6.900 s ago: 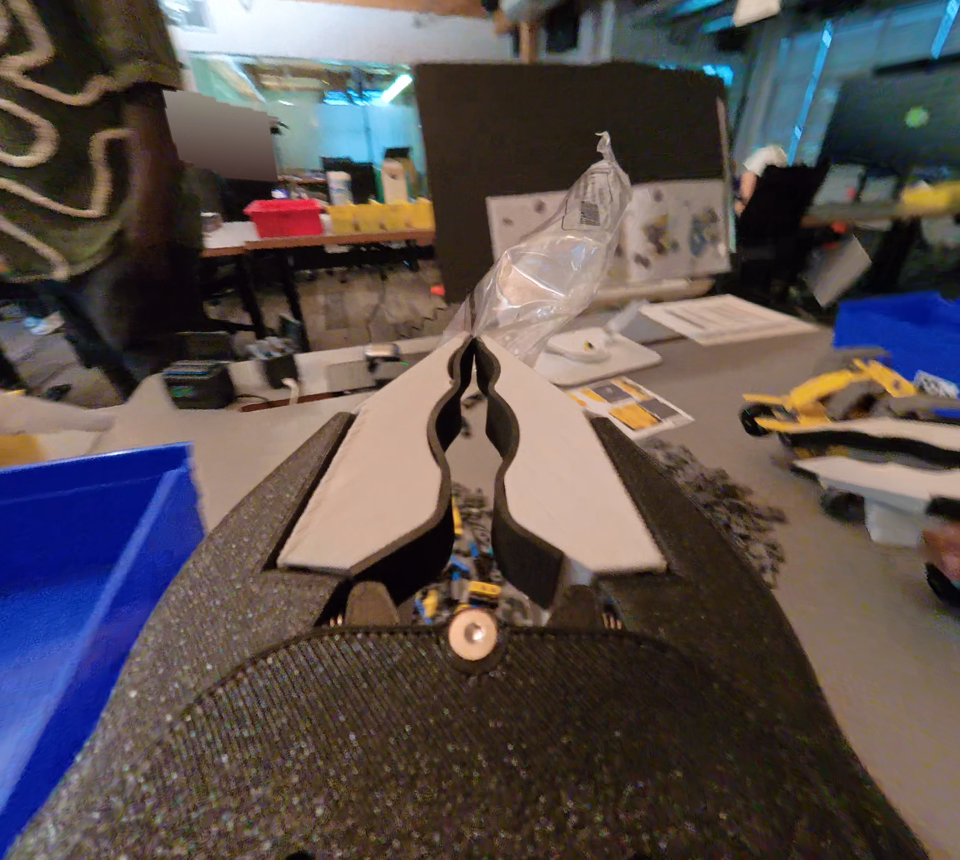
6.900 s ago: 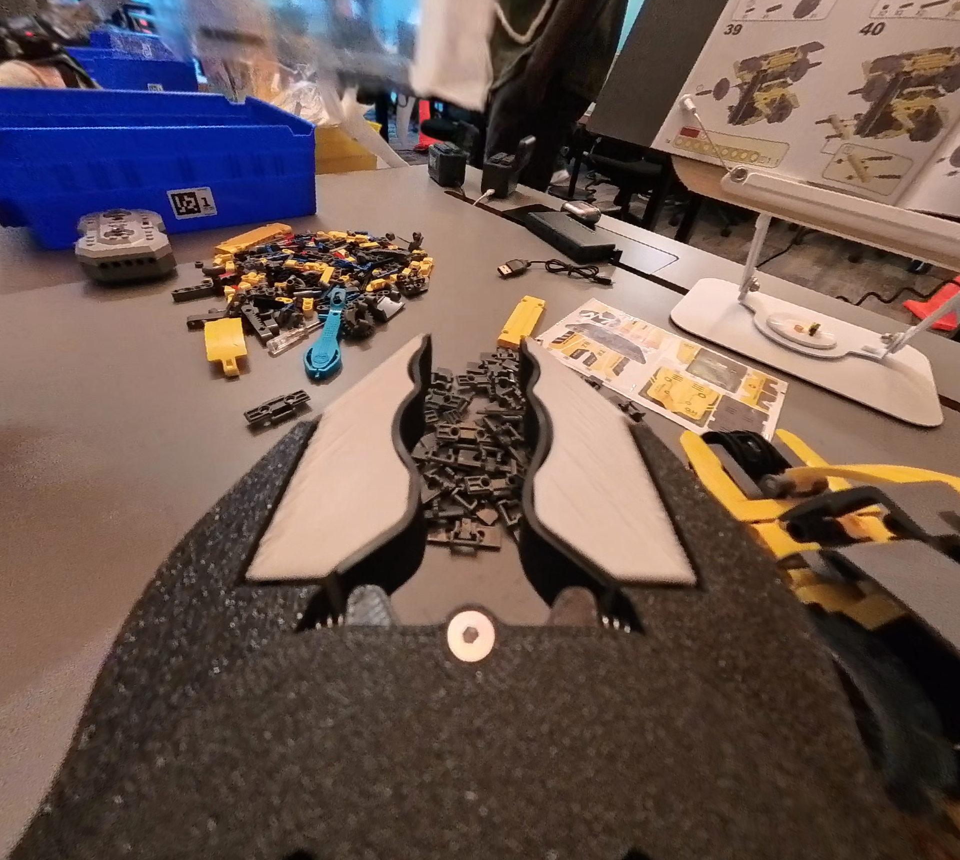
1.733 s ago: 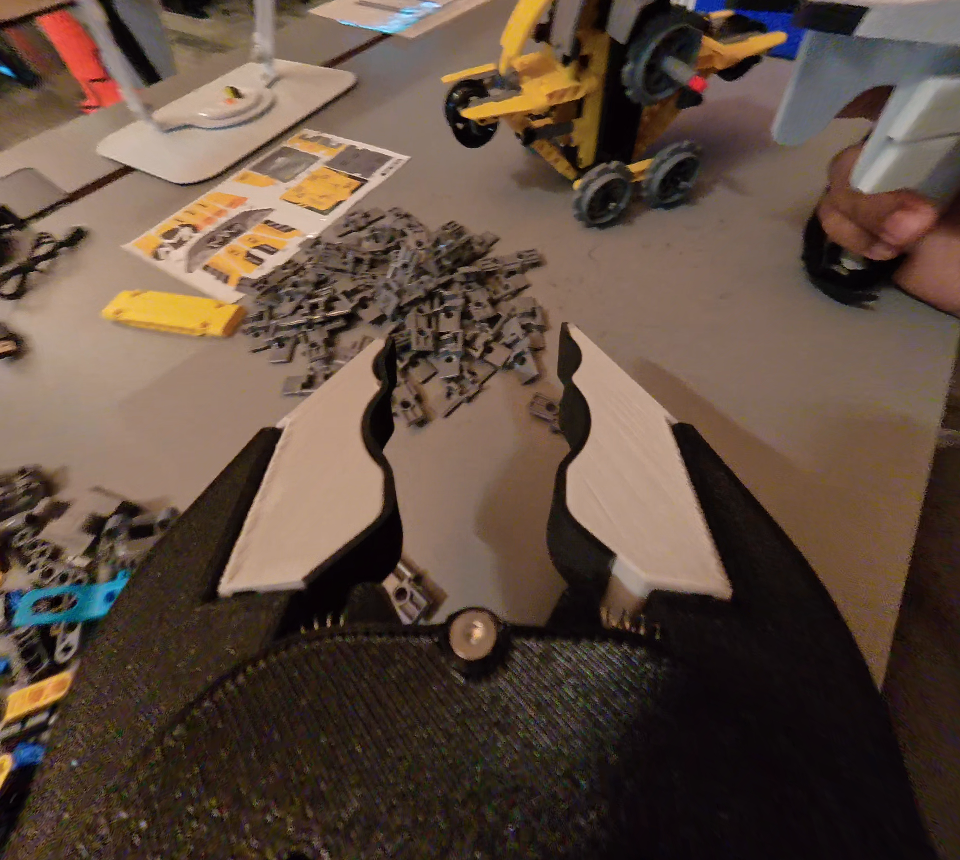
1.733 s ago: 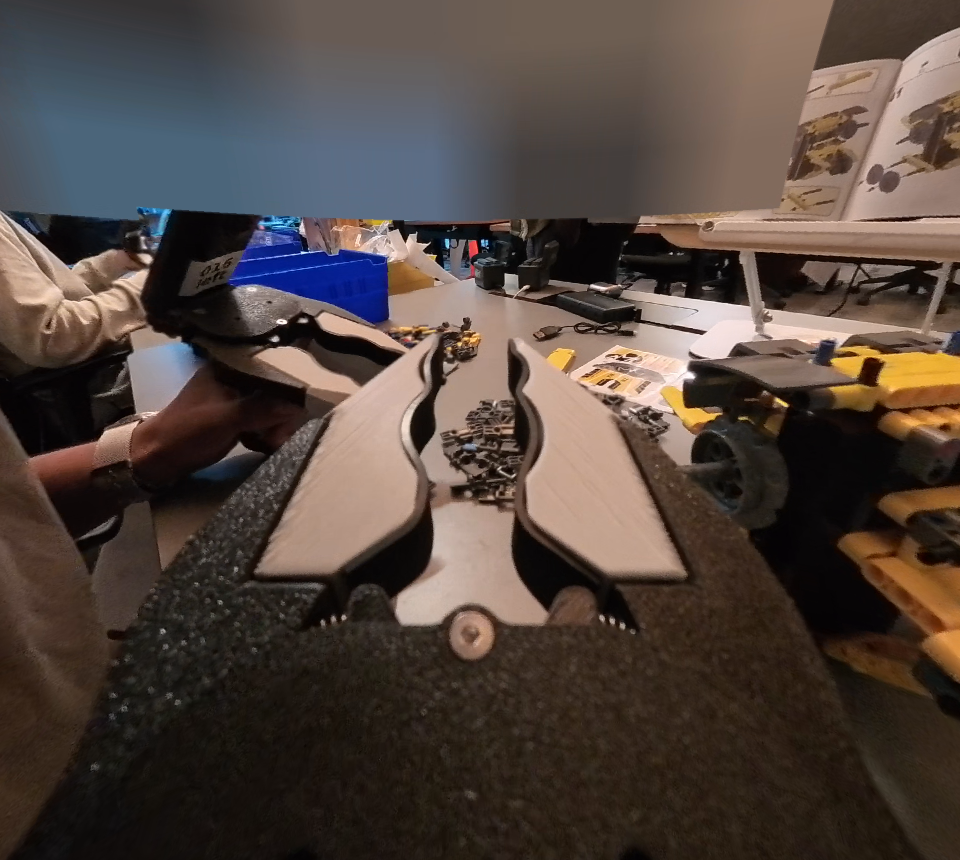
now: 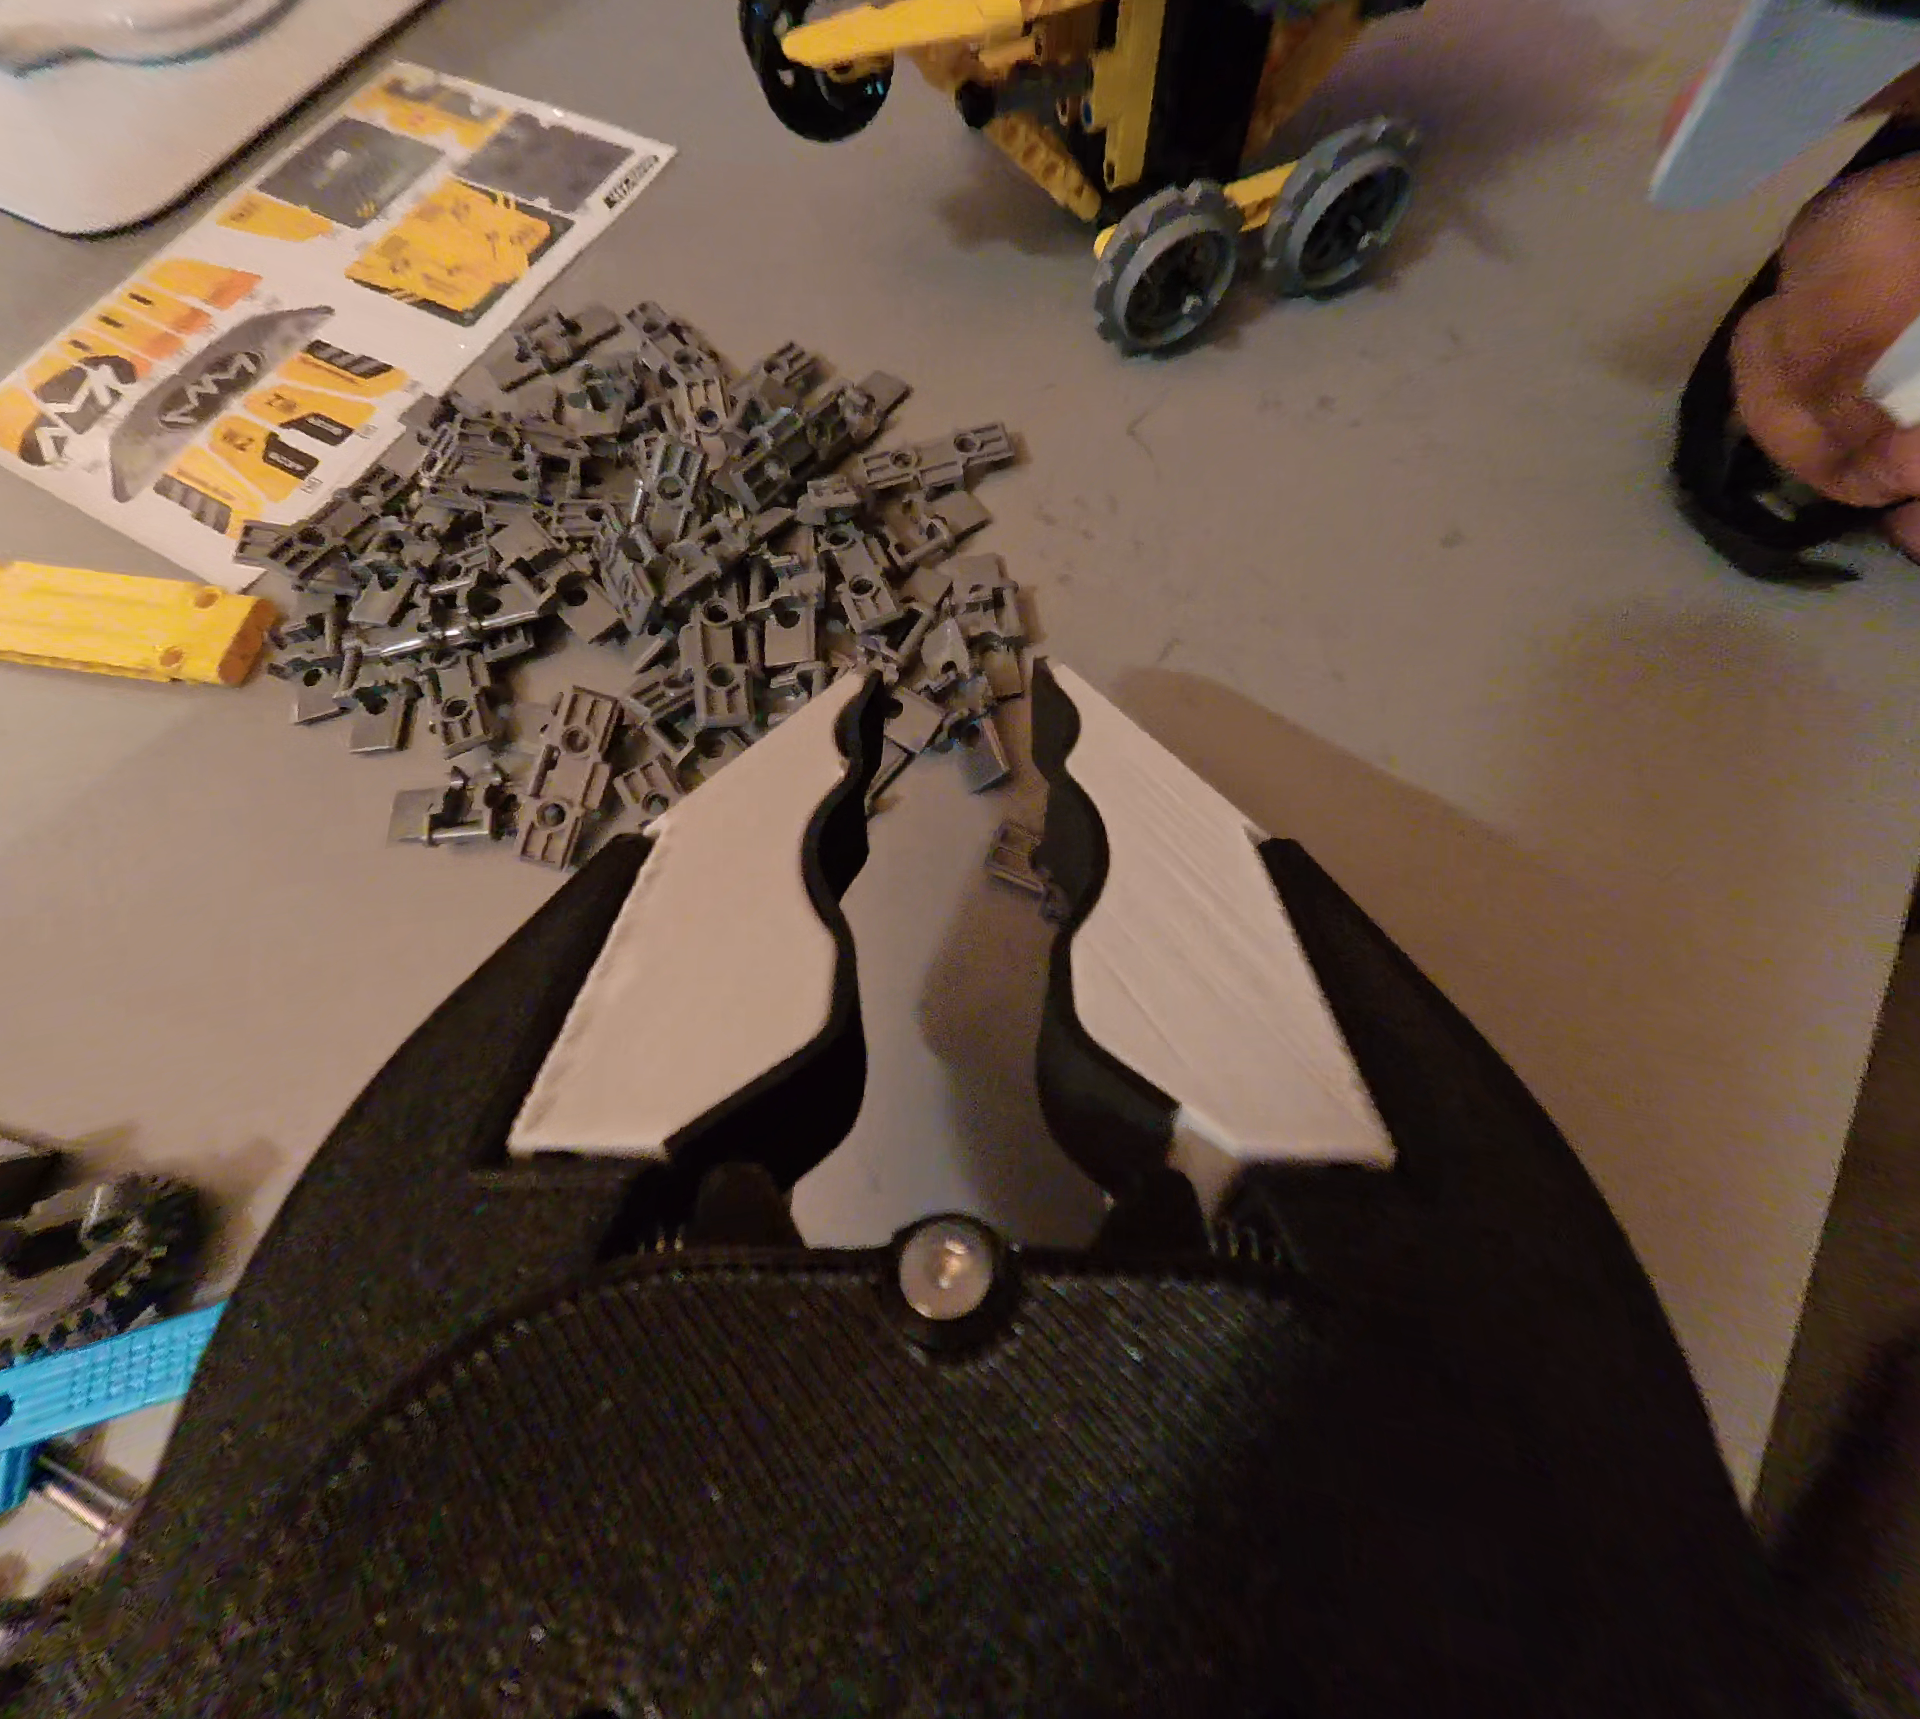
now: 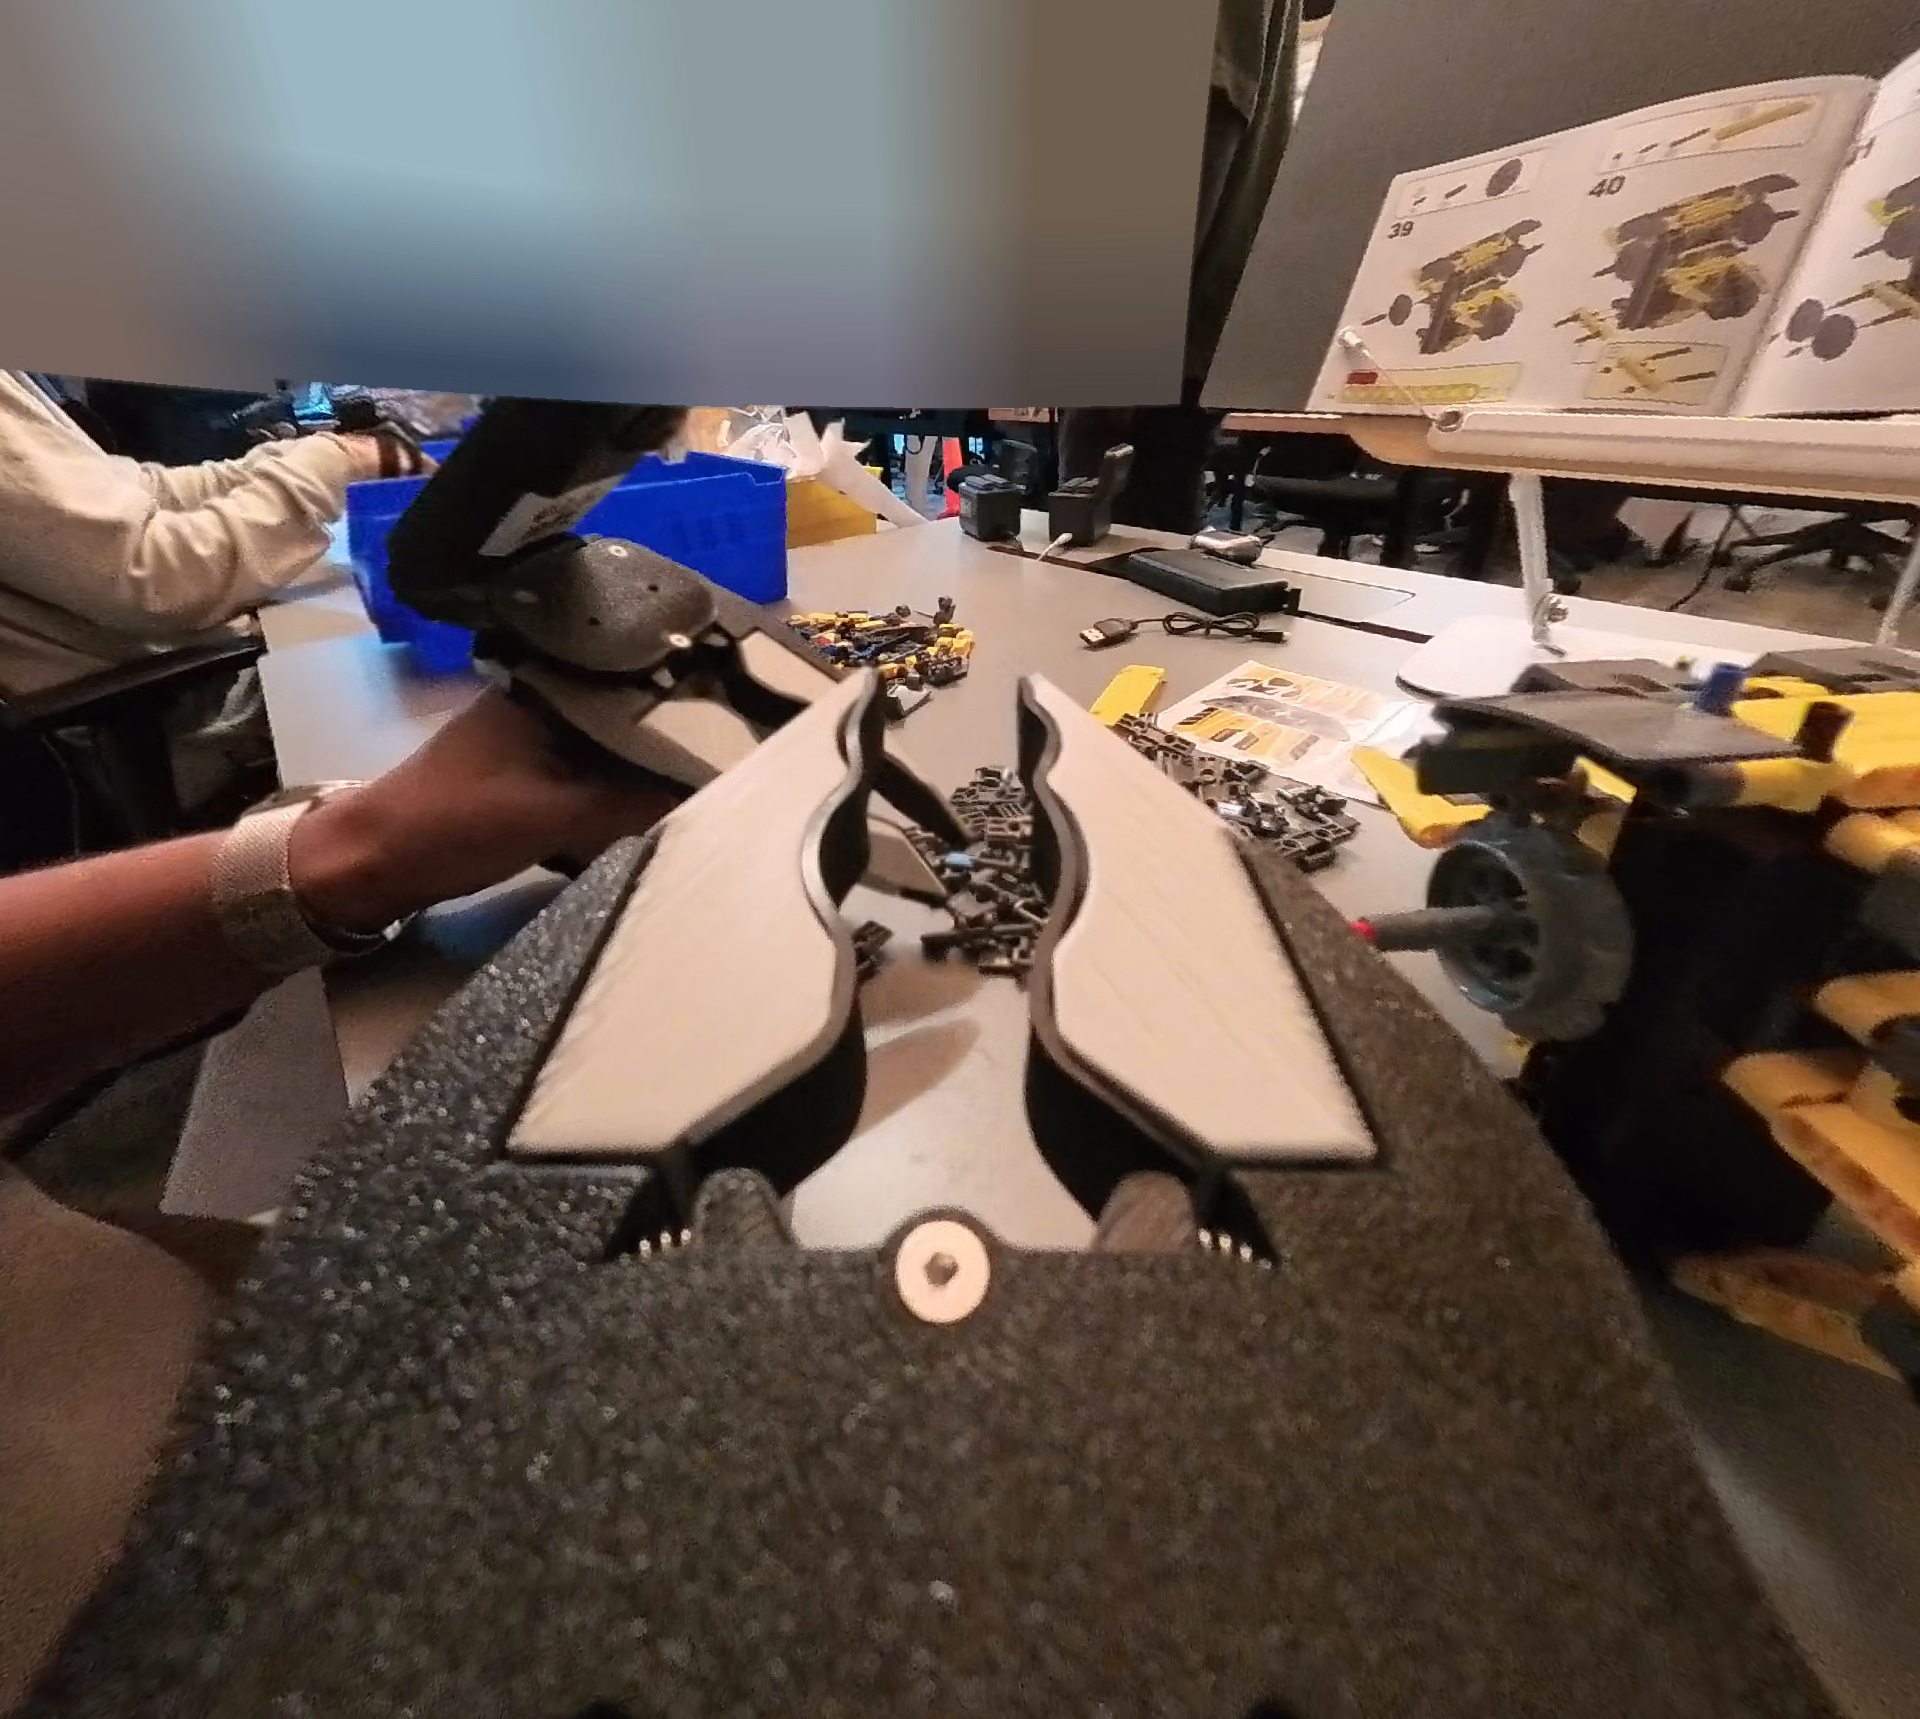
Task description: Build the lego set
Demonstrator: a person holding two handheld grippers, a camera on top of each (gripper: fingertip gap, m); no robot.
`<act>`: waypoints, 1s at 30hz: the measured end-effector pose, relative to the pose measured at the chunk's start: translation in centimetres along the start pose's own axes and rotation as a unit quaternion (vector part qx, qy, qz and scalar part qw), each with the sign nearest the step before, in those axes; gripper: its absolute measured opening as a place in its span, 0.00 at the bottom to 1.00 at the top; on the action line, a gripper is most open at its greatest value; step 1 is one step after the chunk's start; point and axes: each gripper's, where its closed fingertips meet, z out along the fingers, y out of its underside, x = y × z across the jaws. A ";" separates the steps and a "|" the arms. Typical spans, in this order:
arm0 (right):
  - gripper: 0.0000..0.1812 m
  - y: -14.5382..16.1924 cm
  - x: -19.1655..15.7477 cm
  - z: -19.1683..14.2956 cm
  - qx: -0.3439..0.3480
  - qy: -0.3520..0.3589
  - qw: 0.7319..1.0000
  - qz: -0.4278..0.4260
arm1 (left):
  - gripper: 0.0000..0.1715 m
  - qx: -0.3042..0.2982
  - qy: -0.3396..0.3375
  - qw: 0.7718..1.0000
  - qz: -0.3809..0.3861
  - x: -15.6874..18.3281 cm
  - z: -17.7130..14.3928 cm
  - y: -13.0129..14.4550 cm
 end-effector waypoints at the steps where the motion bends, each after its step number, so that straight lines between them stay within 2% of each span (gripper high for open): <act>1: 0.14 0.0 0.0 0.0 0.000 0.003 1.000 -0.002 | 0.14 -0.009 0.000 1.000 0.006 0.1 0.3 0.2; 5: 0.15 -0.1 0.0 -0.1 0.004 0.007 1.000 -0.004 | 0.10 -0.023 0.004 1.000 0.016 0.6 0.5 0.5; 10: 0.16 -0.2 0.2 -0.2 0.008 0.004 1.000 0.008 | 0.07 -0.052 -0.028 0.998 0.036 0.2 1.0 1.3; 17: 0.16 -0.3 0.5 -0.3 0.016 0.003 1.000 0.022 | 0.03 -0.033 -0.015 0.999 0.009 0.0 0.7 0.7; 22: 0.16 -0.3 0.5 -0.3 0.015 0.003 1.000 0.021 | 0.01 0.054 0.050 0.993 -0.087 0.4 -1.0 -1.7; 27: 0.16 -0.1 0.3 -0.1 0.007 0.003 1.000 0.011 | 0.00 0.147 0.156 0.952 -0.219 0.7 -3.3 -3.6; 30: 0.18 0.3 0.0 0.2 -0.005 -0.001 1.000 0.008 | 0.00 0.147 0.187 0.937 -0.258 0.7 -3.5 -3.3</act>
